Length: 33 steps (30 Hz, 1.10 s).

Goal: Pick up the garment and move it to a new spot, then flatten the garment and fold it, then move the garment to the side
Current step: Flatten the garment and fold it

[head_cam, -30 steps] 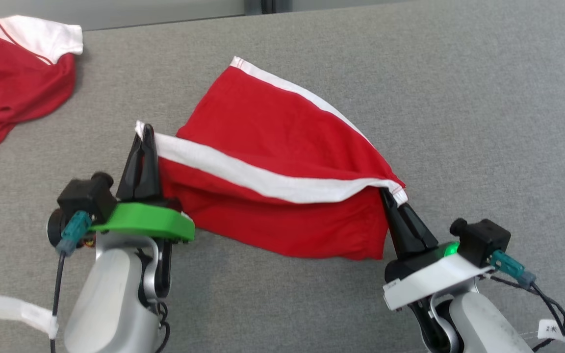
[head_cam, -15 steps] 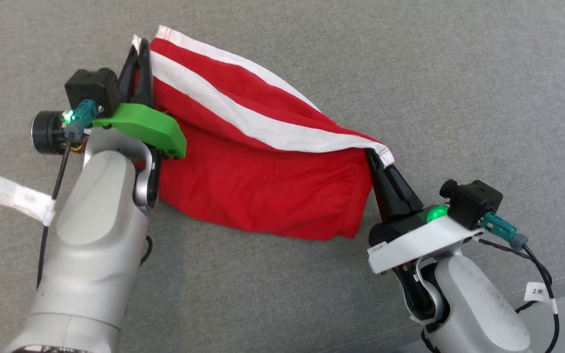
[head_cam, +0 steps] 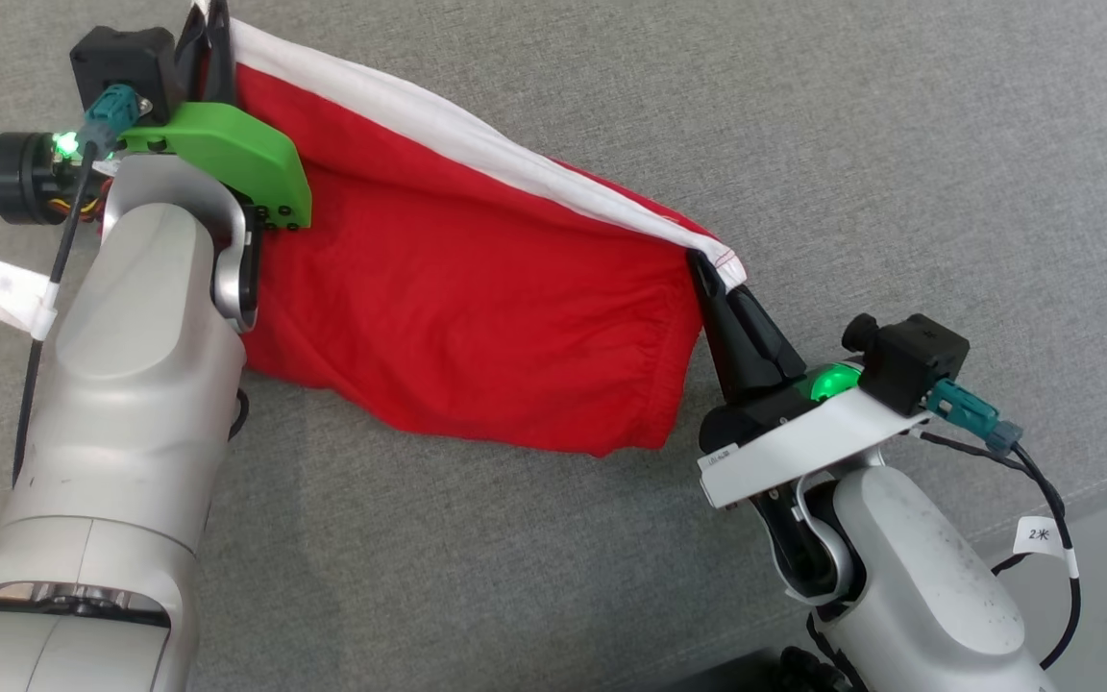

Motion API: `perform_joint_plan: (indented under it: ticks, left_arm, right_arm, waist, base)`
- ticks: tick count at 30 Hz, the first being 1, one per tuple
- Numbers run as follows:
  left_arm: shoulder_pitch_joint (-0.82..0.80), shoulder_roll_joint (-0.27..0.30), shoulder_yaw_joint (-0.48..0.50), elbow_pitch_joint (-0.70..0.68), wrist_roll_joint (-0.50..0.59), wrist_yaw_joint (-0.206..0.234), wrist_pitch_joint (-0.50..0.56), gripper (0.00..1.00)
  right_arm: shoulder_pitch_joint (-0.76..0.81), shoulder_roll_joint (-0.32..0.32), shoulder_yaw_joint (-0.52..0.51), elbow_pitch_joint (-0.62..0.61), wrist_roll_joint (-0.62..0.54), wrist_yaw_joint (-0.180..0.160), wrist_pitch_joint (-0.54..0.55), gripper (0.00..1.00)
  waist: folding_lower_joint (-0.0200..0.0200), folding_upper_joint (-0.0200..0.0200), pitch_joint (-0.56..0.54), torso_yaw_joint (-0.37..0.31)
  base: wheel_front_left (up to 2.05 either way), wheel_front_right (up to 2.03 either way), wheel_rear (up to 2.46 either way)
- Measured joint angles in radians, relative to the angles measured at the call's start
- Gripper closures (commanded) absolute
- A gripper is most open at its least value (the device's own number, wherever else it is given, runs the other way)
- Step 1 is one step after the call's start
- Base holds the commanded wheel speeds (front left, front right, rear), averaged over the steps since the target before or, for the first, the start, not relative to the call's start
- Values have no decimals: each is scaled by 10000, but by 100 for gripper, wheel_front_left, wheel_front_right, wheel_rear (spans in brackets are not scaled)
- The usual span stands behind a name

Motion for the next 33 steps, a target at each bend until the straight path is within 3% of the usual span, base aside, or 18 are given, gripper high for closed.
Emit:
perform_joint_plan:
  ticks: [2,4,5,6,7,16,26,33]
  left_arm:
    - [-157,25,0,167,36,54,-2,100]
    - [-223,58,12,276,107,134,-2,100]
    - [-244,65,29,334,107,159,-4,86]
    - [-253,67,42,372,107,159,-4,29]
    - [-258,61,42,382,107,159,-4,0]
    - [34,-171,109,44,94,61,-17,0]
    - [1271,-435,176,-163,-324,-337,-17,0]
    - [1850,-520,-82,437,-470,-403,443,0]
  right_arm:
    - [-51,0,59,-56,86,0,0,100]
    - [-124,0,82,-113,98,0,0,60]
    - [-134,2,86,-123,96,0,0,20]
    - [-133,4,92,-123,96,0,0,0]
    - [-133,0,98,-121,86,0,0,0]
    - [131,12,-261,-186,-407,0,0,0]
    - [1104,12,-1131,-221,-1507,0,0,0]
    - [1627,12,-1549,-234,-2019,0,0,0]
  waist:
    - [0,0,63,-54]
    - [0,0,97,-82]
    - [0,0,102,-81]
    - [0,0,96,-70]
    - [0,0,88,-55]
    - [1,0,-224,266]
    - [1,0,-1016,776]
    - [1,0,-1697,1083]
  base:
    - [0,0,0]
    - [0,0,0]
    - [0,0,0]
    - [0,0,0]
    - [0,0,0]
    - [0,0,0]
    - [0,0,0]
    - [0,0,0]
